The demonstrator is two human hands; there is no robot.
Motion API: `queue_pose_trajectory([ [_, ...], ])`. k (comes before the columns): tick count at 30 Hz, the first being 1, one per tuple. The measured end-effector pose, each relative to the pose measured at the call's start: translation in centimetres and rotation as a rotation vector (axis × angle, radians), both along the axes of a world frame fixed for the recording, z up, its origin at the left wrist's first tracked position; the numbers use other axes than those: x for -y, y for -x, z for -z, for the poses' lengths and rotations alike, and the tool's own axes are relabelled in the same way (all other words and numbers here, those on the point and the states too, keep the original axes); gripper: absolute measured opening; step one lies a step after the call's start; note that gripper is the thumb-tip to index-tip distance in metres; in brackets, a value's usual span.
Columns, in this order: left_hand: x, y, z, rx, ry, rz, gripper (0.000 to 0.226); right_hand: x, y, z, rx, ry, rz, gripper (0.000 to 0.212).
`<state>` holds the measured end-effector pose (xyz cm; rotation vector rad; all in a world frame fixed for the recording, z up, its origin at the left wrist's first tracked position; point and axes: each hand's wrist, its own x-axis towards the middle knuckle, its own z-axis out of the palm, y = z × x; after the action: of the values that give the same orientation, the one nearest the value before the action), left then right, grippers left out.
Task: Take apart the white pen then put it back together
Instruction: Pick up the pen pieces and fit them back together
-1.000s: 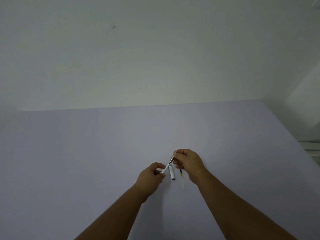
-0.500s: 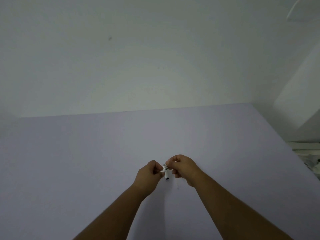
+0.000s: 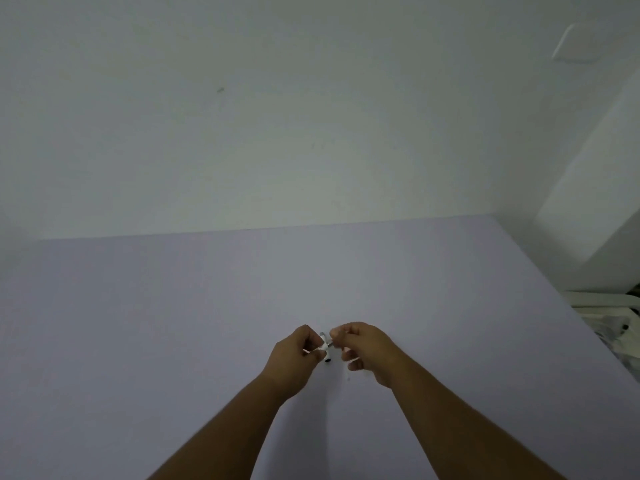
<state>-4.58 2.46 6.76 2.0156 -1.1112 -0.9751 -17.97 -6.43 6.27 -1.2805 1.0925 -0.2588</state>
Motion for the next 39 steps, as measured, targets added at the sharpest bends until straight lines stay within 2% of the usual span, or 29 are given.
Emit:
queue_pose_trajectory([
  [2, -0.1, -0.1, -0.1, -0.002, -0.001, -0.001, 0.017, 0.0, 0.2, -0.1, 0.081, -0.029, 0.015, 0.005],
  [6, -0.3, 0.1, -0.3, 0.016, -0.001, 0.026, 0.019, -0.2, 0.2, -0.5, -0.033, 0.014, -0.011, 0.025],
  [10, -0.2, 0.1, -0.4, 0.005, 0.003, 0.017, 0.019, -0.1, 0.2, -0.4, 0.104, -0.056, 0.006, 0.005],
  [14, -0.2, 0.5, -0.4, 0.024, -0.005, 0.039, 0.016, 0.1, 0.3, -0.4, -0.063, 0.041, -0.026, 0.029],
  [15, -0.1, 0.5, -0.3, 0.023, -0.002, 0.028, 0.015, 0.1, 0.4, -0.2, -0.07, 0.05, -0.027, 0.028],
  [18, 0.0, 0.3, -0.3, 0.037, -0.009, 0.02, 0.015, 0.4, 0.6, 0.0, 0.04, -0.005, -0.02, 0.004],
  [22, 0.2, 0.3, -0.3, 0.073, -0.018, 0.056, 0.016, 0.3, 0.8, -0.2, -0.064, 0.024, -0.046, 0.025],
  [25, 0.4, 0.3, -0.4, 0.064, -0.011, 0.052, 0.013, 0.3, 0.8, 0.1, 0.031, -0.005, -0.039, 0.007],
  [27, 0.5, 0.5, -0.6, 0.069, -0.008, 0.067, 0.017, 0.6, 0.9, 0.1, 0.049, -0.002, -0.039, 0.004],
  [30, 0.6, 0.7, -0.8, 0.061, -0.005, 0.077, 0.023, 0.7, 0.9, 0.0, -0.045, 0.023, -0.046, 0.024],
  [35, 0.7, 0.9, -0.8, 0.022, 0.005, 0.052, 0.021, 0.9, 1.1, 0.1, 0.138, -0.048, -0.003, 0.002],
  [39, 0.7, 1.1, -0.8, 0.045, 0.018, 0.055, 0.017, 0.8, 0.9, -0.1, -0.024, -0.011, 0.006, 0.029],
])
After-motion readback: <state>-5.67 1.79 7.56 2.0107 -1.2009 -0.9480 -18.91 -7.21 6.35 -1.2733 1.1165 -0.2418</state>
